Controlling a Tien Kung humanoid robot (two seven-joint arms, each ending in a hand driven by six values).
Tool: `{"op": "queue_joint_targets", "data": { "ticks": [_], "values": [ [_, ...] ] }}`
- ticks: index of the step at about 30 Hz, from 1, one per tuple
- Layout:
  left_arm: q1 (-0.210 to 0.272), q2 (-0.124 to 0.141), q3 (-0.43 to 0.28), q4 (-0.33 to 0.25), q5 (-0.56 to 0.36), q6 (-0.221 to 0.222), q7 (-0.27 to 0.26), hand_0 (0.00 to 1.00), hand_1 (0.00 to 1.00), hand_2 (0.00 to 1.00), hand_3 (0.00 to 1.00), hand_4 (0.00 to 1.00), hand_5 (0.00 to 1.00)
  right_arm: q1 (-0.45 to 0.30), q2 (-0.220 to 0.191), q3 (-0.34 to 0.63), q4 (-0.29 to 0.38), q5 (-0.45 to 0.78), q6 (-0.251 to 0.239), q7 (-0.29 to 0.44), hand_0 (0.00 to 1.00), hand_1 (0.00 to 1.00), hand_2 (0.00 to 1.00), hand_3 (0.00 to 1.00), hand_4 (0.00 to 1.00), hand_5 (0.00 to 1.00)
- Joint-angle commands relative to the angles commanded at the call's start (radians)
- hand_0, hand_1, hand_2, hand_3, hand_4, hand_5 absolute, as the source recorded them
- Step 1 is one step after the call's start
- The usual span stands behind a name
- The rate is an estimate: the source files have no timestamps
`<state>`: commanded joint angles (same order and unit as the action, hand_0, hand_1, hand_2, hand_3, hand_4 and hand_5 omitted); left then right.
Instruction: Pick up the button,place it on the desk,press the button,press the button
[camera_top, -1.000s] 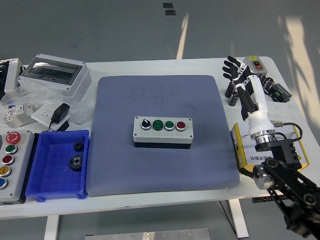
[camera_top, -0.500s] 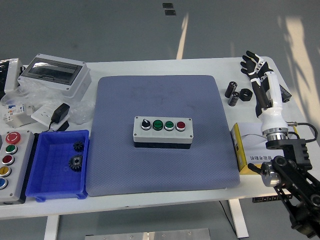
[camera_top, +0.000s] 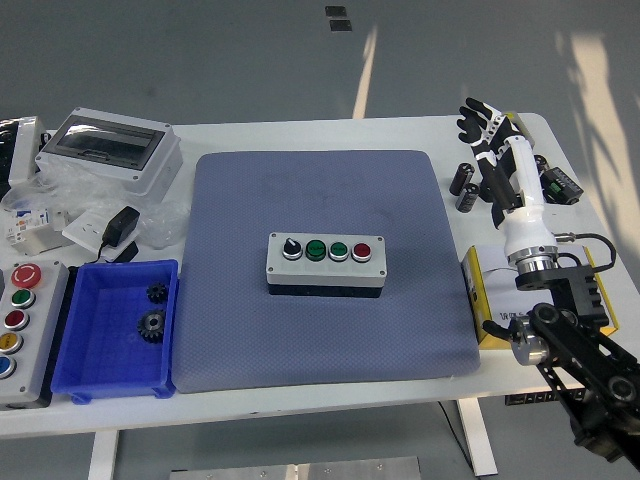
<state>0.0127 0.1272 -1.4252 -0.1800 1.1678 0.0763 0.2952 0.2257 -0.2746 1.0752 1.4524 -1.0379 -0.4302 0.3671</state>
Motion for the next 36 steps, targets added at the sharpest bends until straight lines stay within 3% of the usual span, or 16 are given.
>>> {"op": "queue_joint_targets", "data": {
  "ticks": [21,36],
  "values": [
    [0.008,0.001,-0.014,0.000,0.032,-0.004,0.006,0.626,0.586,0.547,0.611,0.637,0.204,-0.025,-0.004,0.042,0.007,-0.001,0.004,0.007,0.812,0.811,0.808,0.789,0.855,0.659],
    [0.011,0.000,-0.009,0.000,0.021,-0.002,0.006,0.626,0.586,0.547,0.611,0.637,0.204,-0.029,-0.005,0.058,0.012,-0.011,0.003,0.000,0.810,0.807,0.808,0.787,0.813,0.600]
  ]
}}
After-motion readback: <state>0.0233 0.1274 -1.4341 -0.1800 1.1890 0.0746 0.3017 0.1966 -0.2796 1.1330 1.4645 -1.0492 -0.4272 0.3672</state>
